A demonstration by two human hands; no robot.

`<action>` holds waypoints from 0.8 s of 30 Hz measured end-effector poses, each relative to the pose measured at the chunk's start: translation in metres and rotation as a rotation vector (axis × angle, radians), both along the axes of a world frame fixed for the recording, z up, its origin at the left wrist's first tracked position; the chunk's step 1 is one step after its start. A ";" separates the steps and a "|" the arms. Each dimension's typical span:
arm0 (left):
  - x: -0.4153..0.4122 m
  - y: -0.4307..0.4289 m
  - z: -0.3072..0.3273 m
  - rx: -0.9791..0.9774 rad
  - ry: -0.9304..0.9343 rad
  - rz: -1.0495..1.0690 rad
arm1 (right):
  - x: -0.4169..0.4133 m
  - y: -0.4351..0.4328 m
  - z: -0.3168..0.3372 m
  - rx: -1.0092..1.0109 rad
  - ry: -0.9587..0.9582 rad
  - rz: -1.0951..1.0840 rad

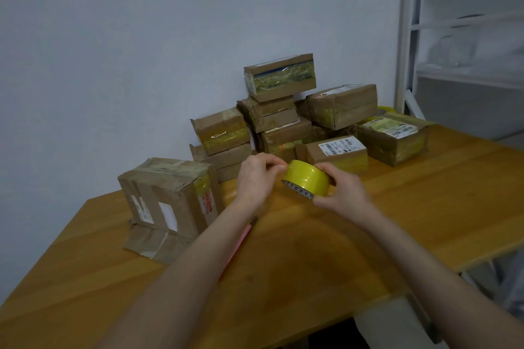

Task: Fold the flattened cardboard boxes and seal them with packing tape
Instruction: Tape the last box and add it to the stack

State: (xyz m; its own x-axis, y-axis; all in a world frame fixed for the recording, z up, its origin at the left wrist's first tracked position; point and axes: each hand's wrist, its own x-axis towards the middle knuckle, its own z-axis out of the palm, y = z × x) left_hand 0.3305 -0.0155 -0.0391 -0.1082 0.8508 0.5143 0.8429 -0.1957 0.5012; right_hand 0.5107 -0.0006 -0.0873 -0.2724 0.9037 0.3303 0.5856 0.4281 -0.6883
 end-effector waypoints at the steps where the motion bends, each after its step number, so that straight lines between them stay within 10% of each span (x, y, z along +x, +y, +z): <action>1: 0.003 -0.001 0.000 -0.004 -0.027 -0.006 | 0.002 -0.001 0.001 0.004 0.001 -0.005; 11: -0.001 -0.010 -0.009 -0.210 -0.108 0.144 | 0.013 -0.025 0.002 0.033 -0.414 -0.068; 16: -0.023 -0.042 -0.022 -0.483 0.151 0.083 | -0.005 -0.036 -0.013 0.027 -0.704 -0.030; 24: -0.067 -0.079 -0.064 -0.811 0.487 0.267 | -0.035 -0.026 0.009 0.081 -0.446 -0.094</action>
